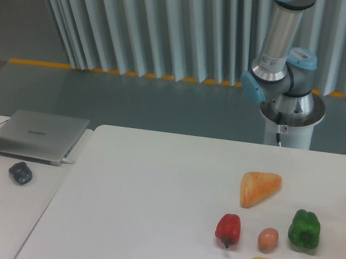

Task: Place the triangular bread in the basket

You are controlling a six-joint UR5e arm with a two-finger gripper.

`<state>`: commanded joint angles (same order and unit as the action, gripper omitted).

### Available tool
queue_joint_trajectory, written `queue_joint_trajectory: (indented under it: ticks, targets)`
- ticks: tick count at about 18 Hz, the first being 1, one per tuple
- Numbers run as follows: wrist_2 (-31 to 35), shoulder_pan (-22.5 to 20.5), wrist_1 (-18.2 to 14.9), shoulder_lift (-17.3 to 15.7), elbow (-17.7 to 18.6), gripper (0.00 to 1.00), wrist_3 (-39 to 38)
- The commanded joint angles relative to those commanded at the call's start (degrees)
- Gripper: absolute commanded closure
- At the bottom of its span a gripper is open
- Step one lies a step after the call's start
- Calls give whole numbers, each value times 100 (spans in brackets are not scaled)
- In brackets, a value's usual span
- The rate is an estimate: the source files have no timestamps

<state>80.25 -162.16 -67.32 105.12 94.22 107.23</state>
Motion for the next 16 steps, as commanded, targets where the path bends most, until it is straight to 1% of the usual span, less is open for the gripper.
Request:
queue_joint_trajectory:
  ticks: [4, 6, 7, 9, 12, 13, 15, 16]
  targets:
    - [236, 254, 44, 18, 35, 0, -79]
    - [290, 465, 53, -9, 70, 0, -315]
    - [273, 623, 122, -9, 70, 0, -917]
    - [281, 878, 149, 26, -61, 0, -1711]
    - [272, 1002, 106, -113, -79, 0, -1898]
    - [325, 1098, 88, -236, -18, 0, -1916]
    - [570, 1527, 105, -386, 420, 0, -2090]
    - [597, 1625, 79, -421, 439, 0, -2292]
